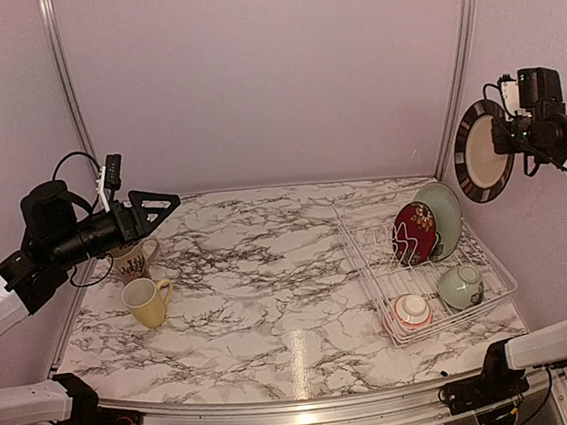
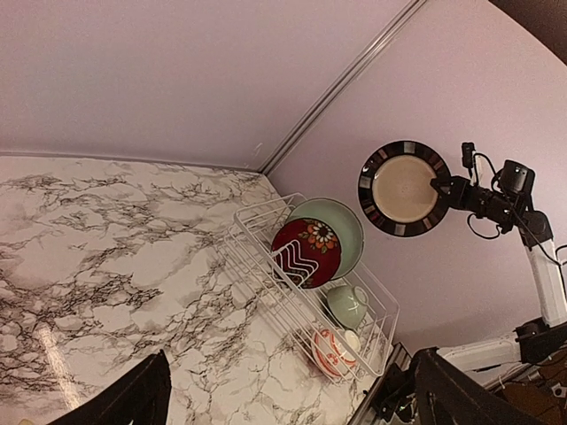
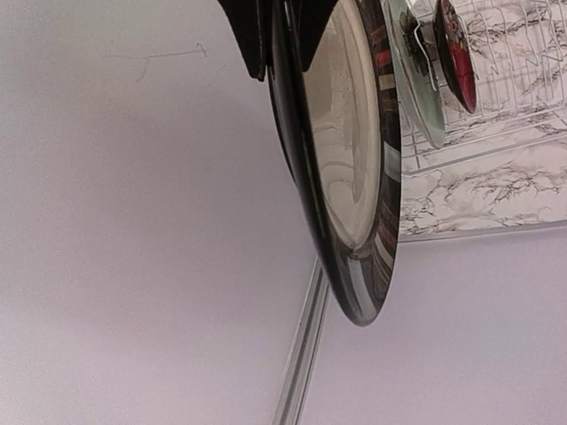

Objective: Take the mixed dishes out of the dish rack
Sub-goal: Pass from the right arm to the left

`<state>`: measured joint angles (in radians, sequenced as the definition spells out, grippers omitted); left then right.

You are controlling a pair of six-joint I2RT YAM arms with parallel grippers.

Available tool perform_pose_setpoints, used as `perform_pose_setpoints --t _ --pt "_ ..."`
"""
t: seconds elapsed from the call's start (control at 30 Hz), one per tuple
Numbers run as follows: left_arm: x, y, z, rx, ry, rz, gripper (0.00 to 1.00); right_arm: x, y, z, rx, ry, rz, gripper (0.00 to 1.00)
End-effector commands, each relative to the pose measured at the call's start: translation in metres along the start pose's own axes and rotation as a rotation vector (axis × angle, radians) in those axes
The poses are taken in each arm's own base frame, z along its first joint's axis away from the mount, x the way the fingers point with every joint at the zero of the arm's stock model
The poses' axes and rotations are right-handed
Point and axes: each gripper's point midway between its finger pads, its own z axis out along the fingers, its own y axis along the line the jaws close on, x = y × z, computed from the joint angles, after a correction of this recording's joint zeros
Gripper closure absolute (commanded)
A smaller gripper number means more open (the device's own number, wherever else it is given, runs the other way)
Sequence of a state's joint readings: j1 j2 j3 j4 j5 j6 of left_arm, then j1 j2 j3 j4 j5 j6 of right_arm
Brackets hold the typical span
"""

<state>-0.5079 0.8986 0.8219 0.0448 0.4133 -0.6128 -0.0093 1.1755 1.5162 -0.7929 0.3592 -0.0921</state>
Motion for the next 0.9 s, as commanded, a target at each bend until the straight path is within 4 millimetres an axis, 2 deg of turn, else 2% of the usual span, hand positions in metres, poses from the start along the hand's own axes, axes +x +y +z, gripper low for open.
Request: perform_pose_setpoints --t 0.0,0.1,0.17,0.27,0.4,0.57,0.7,0.77,0.87 --pt "-0.006 -0.004 0.001 0.000 -0.010 -0.022 0.01 -0.077 0.002 -0.043 -0.125 -0.280 0.163 1.00" --pt "-0.007 -0.006 0.003 0.011 -0.008 -0.033 0.01 -0.086 0.019 -0.052 -0.245 -0.310 0.219 1.00" --pt "-0.006 -0.008 0.006 0.021 -0.005 -0.037 0.01 -0.091 0.038 -0.058 -0.371 -0.329 0.251 1.00" --pt "-0.005 -0.014 0.012 0.037 0.001 -0.041 0.01 -0.088 0.075 -0.061 -0.572 -0.315 0.302 1.00" --pt "0.003 -0.020 0.024 0.045 0.020 -0.052 0.01 -0.083 0.129 -0.075 -0.792 -0.318 0.343 1.00" --pt "0.015 -0.031 0.042 0.064 0.054 -0.082 0.01 -0.068 0.193 -0.086 -1.078 -0.269 0.418 1.00" --pt "0.020 -0.040 0.049 0.078 0.055 -0.087 0.01 -0.048 0.248 -0.090 -1.230 -0.192 0.430 1.00" --pt "0.022 -0.037 0.051 0.061 0.055 -0.090 0.01 -0.040 0.272 -0.095 -1.298 -0.165 0.427 1.00" --pt "0.029 -0.022 0.052 -0.016 0.072 -0.096 0.02 -0.029 0.299 -0.102 -1.376 -0.134 0.432 1.00"
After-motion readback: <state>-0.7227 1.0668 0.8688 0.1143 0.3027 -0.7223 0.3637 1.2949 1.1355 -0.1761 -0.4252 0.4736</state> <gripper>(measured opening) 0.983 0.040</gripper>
